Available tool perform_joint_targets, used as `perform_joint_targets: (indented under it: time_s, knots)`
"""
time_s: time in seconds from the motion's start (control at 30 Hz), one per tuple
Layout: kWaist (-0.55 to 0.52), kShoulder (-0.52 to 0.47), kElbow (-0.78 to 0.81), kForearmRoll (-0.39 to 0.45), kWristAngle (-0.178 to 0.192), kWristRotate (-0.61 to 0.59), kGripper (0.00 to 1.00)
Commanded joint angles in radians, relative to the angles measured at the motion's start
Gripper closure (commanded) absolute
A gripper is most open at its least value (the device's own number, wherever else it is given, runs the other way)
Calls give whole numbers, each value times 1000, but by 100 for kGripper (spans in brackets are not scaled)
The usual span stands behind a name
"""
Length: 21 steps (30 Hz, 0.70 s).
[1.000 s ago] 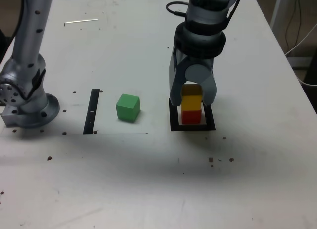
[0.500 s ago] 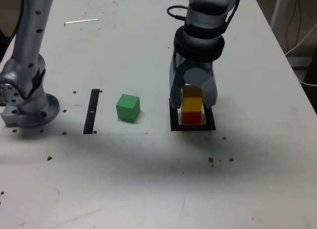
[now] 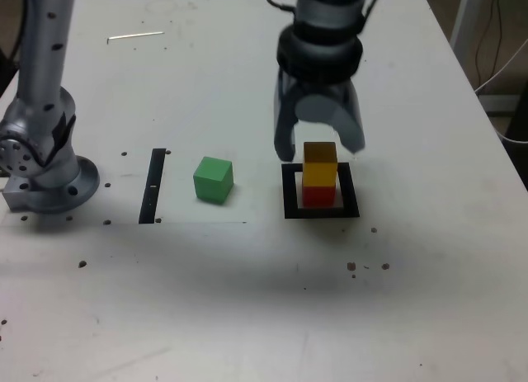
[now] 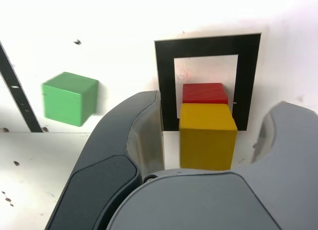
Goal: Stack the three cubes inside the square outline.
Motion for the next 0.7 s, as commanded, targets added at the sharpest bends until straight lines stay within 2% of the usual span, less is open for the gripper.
perform_joint_targets:
  time_s: [0.0, 0.3, 0.67]
  knots:
    - [1, -29, 10, 7, 10, -3, 1]
    - [1, -122, 78, 38, 43, -6, 1]
    - [-28, -225, 203, 44, 46, -1, 1]
